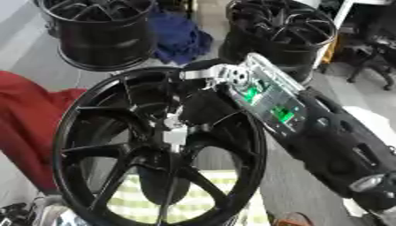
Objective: Pull the pin out of the wheel hub.
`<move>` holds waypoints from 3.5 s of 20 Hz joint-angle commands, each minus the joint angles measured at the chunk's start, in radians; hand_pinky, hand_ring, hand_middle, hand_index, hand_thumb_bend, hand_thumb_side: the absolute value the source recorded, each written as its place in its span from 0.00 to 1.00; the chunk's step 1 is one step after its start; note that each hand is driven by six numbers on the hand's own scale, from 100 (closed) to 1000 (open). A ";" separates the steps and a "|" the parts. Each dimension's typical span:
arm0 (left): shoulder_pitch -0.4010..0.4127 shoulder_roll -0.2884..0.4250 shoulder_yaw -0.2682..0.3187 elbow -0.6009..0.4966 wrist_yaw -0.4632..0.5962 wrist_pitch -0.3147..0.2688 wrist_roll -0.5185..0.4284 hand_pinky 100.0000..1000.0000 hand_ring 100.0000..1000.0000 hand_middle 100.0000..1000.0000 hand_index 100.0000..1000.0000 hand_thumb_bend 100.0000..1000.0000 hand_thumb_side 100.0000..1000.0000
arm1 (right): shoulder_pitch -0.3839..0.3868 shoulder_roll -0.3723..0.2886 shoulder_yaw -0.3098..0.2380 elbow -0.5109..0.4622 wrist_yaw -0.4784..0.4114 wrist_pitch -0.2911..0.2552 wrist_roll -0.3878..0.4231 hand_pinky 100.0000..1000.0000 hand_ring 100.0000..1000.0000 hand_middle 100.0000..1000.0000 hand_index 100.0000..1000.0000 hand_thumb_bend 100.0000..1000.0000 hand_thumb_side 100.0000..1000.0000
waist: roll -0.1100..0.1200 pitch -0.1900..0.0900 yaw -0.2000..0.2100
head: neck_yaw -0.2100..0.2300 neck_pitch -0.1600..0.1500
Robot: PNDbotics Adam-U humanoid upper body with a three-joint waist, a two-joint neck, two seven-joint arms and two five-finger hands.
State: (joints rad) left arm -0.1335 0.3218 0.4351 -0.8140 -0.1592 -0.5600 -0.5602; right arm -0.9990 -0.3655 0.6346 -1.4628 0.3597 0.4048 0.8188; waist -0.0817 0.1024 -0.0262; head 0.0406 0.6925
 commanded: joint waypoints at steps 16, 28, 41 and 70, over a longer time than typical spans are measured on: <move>-0.010 0.017 -0.001 -0.014 0.000 -0.347 -0.347 0.61 0.63 0.64 0.83 0.00 0.66 | 0.023 0.010 0.010 0.052 0.074 -0.031 0.081 0.78 0.82 0.83 0.94 0.36 0.36 | 0.010 -0.011 0.002 | -0.001 0.004; -0.011 0.016 0.000 -0.017 0.001 -0.347 -0.347 0.61 0.63 0.64 0.83 0.00 0.66 | 0.029 0.023 0.012 0.069 0.134 -0.067 0.088 0.69 0.73 0.76 0.86 0.28 0.28 | 0.010 -0.010 0.003 | -0.001 0.003; -0.010 0.018 0.000 -0.016 0.001 -0.347 -0.347 0.61 0.63 0.64 0.83 0.00 0.66 | 0.022 0.015 -0.003 0.015 0.108 -0.049 0.025 0.45 0.46 0.47 0.58 0.03 0.23 | 0.009 -0.010 0.000 | -0.001 0.004; 0.006 0.031 0.016 -0.007 0.005 -0.347 -0.347 0.61 0.63 0.64 0.83 0.00 0.67 | 0.427 -0.528 -0.496 -0.499 -0.170 0.150 -0.380 0.36 0.39 0.41 0.52 0.07 0.18 | -0.006 -0.015 -0.024 | 0.014 -0.012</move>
State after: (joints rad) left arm -0.1228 0.3263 0.4423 -0.8137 -0.1592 -0.5600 -0.5602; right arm -0.5668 -0.8438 0.1948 -1.9555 0.1773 0.5525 0.4861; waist -0.0936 0.0954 -0.0488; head 0.0554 0.6929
